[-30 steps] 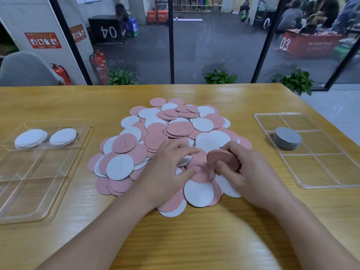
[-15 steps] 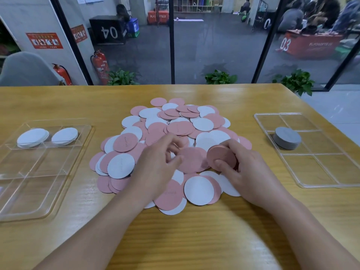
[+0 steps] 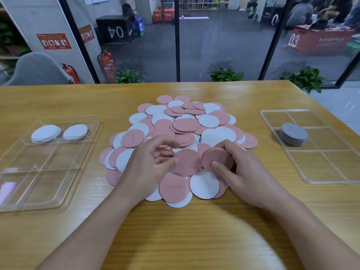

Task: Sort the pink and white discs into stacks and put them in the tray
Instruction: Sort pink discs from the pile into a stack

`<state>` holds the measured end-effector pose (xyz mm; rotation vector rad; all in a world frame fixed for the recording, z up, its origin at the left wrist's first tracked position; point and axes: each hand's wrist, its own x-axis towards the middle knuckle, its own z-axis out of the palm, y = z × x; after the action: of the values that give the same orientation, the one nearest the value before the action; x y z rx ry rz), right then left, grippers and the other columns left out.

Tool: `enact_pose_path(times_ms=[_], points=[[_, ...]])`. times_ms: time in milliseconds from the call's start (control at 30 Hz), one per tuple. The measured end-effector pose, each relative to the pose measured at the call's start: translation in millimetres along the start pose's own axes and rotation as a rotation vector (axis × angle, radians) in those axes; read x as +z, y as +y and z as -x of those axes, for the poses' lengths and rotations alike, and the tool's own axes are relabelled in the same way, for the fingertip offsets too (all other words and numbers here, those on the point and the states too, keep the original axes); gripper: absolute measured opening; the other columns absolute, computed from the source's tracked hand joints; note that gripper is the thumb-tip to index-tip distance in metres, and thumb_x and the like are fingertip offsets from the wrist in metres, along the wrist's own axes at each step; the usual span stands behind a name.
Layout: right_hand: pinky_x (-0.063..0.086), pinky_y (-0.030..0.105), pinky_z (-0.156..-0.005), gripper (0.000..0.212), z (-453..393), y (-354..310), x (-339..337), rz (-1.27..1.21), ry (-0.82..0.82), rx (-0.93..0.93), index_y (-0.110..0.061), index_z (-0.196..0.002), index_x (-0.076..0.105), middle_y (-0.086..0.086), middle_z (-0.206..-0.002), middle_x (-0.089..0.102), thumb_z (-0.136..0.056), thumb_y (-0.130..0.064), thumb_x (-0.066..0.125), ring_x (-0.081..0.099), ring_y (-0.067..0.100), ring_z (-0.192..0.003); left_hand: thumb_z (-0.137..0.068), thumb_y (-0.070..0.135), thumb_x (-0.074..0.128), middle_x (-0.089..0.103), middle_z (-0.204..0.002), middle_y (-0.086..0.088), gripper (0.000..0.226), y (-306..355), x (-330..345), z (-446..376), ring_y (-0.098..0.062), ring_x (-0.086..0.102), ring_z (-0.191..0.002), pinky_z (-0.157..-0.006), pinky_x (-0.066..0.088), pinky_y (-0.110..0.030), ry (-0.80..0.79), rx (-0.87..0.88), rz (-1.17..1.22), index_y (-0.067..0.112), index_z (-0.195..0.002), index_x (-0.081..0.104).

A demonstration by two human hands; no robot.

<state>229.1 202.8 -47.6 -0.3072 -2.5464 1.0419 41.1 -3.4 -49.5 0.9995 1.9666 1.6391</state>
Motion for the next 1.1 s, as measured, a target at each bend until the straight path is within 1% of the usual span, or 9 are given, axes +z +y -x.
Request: enact_pose_path(times_ms=[100,233,400,567,667,767,900,1000,1100], points=[[0.047,0.031,-0.064,0.014,0,1,3,0.01,0.005,0.013,-0.034,-0.105,0.055,-0.01,-0.087,0.065,-0.104,-0.027,0.067,0.058,0.017,-0.078,-0.096,-0.006,0.078,0.083,-0.105,-0.002,0.026,1,5,3,-0.023,0.079,-0.105,-0.091,0.065,-0.036,-0.064,0.016,0.026,0.017,-0.106,0.082],[0.045,0.02,-0.069,0.021,1,-3,6,0.032,0.006,-0.008,-0.036,-0.118,0.056,-0.022,-0.101,0.064,-0.104,-0.028,0.069,0.061,0.01,-0.09,-0.096,-0.011,0.075,0.083,-0.1,-0.008,0.023,6,9,4,-0.028,0.08,-0.1,-0.088,0.063,-0.032,-0.116,0.058,0.089,0.01,-0.102,0.082],[0.05,0.021,-0.079,0.022,0,-9,18,0.106,-0.101,-0.041,-0.042,-0.126,0.057,-0.029,-0.113,0.065,-0.107,-0.032,0.064,0.064,0.002,-0.102,-0.1,-0.014,0.067,0.084,-0.112,-0.005,0.03,6,9,6,-0.024,0.079,-0.114,-0.105,0.061,-0.039,-0.156,0.101,0.064,0.008,-0.114,0.081],[0.046,0.017,-0.073,0.013,1,-6,20,0.181,-0.083,-0.042,-0.044,-0.113,0.053,-0.041,-0.107,0.059,-0.107,-0.036,0.061,0.06,-0.008,-0.097,-0.088,0.022,0.092,0.075,-0.112,0.014,0.027,11,-14,12,-0.012,0.067,-0.111,-0.095,0.061,-0.03,-0.058,0.096,-0.319,0.037,-0.109,0.082],[0.05,0.026,-0.073,0.011,2,-3,21,0.197,-0.073,-0.021,-0.042,-0.111,0.05,-0.029,-0.1,0.062,-0.106,-0.039,0.06,0.061,-0.002,-0.094,-0.076,0.038,0.099,0.067,-0.119,0.017,0.039,9,-27,23,-0.01,0.061,-0.119,-0.095,0.053,-0.024,-0.173,0.026,-0.479,0.043,-0.109,0.079],[0.047,0.022,-0.069,0.011,1,-4,23,0.2,-0.073,-0.021,-0.041,-0.11,0.049,-0.028,-0.097,0.063,-0.107,-0.039,0.059,0.061,-0.001,-0.092,-0.072,0.048,0.099,0.058,-0.124,0.023,0.048,6,-29,29,-0.006,0.052,-0.128,-0.095,0.043,-0.015,-0.264,0.045,-0.627,0.048,-0.114,0.075],[0.051,0.029,-0.075,0.008,0,-3,23,0.201,-0.068,-0.02,-0.038,-0.112,0.053,-0.025,-0.099,0.064,-0.108,-0.039,0.059,0.06,0.002,-0.094,-0.073,0.049,0.098,0.057,-0.125,0.024,0.046,6,-28,27,-0.005,0.046,-0.131,-0.099,0.041,-0.02,-0.281,0.075,-0.64,0.046,-0.112,0.072],[0.054,0.04,-0.075,0.01,1,0,24,0.196,-0.062,-0.005,-0.031,-0.109,0.056,-0.017,-0.097,0.066,-0.107,-0.04,0.06,0.061,0.009,-0.093,-0.074,0.042,0.099,0.057,-0.119,0.025,0.053,7,-27,30,-0.007,0.053,-0.124,-0.097,0.046,-0.022,-0.284,0.018,-0.569,0.041,-0.115,0.066],[0.054,0.046,-0.074,0.013,1,1,24,0.174,-0.054,0.002,-0.028,-0.108,0.058,-0.013,-0.094,0.067,-0.106,-0.04,0.061,0.061,0.012,-0.09,-0.078,0.032,0.098,0.063,-0.109,0.016,0.06,5,-26,29,-0.01,0.058,-0.093,-0.083,0.052,-0.026,-0.237,-0.007,-0.49,0.041,-0.125,0.061]])
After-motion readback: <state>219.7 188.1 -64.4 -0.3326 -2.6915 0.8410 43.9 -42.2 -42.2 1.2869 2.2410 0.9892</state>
